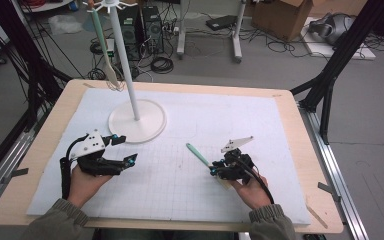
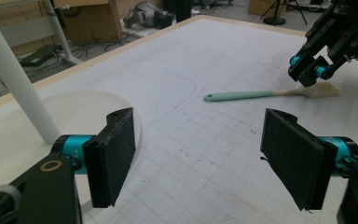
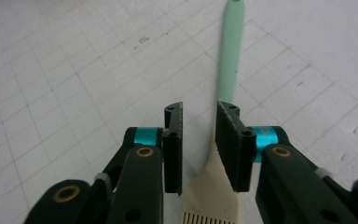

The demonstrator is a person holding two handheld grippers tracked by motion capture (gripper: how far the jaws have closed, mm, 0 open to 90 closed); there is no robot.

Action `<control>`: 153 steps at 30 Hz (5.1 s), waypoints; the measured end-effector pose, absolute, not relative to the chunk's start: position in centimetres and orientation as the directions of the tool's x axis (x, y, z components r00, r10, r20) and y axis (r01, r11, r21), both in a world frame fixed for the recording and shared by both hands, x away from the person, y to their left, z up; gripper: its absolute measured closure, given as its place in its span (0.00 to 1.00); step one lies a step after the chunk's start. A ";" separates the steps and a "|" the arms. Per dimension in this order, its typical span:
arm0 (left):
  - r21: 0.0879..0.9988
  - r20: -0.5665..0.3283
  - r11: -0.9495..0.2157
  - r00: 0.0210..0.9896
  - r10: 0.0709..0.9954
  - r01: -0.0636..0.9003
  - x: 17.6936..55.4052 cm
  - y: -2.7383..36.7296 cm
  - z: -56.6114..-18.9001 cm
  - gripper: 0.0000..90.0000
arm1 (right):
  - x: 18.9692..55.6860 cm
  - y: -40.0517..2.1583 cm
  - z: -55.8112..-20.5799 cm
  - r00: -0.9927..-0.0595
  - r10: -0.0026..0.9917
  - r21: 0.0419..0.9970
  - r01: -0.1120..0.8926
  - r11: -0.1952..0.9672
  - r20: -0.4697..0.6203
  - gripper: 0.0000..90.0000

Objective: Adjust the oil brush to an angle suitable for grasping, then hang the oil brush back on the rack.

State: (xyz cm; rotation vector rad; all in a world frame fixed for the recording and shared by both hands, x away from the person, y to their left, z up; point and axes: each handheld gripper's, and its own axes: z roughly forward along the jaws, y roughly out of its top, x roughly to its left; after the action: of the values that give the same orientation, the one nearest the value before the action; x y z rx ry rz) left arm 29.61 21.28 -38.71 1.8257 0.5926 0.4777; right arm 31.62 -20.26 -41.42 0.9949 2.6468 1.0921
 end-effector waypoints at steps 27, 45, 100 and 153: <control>0.950 0.037 -0.265 0.784 0.620 0.165 29.6 22.1 -38.8 0.30 | 32.3 -22.4 -40.6 -0.769 0.617 0.743 0.509 0.435 0.166 0.46; 0.950 0.037 -0.264 0.783 0.621 0.165 29.5 22.0 -38.8 0.30 | 32.7 -22.1 -40.2 -0.768 0.622 0.752 0.498 0.433 0.151 0.46; 0.948 0.046 -0.278 0.795 0.605 0.157 29.7 21.2 -38.7 0.30 | 34.4 -17.6 -42.7 -0.760 0.647 0.563 0.562 0.606 0.062 0.85; 0.942 -0.014 -0.284 0.870 0.493 0.176 29.4 19.0 -38.2 0.38 | 31.5 -17.7 -37.6 -0.836 0.535 0.741 0.437 0.510 0.125 0.91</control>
State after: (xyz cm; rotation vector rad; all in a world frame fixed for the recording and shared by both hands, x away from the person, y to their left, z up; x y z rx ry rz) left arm 29.38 18.98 -38.16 1.8594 0.5002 0.3344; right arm 31.53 -17.69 -37.57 0.8486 2.6244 1.2347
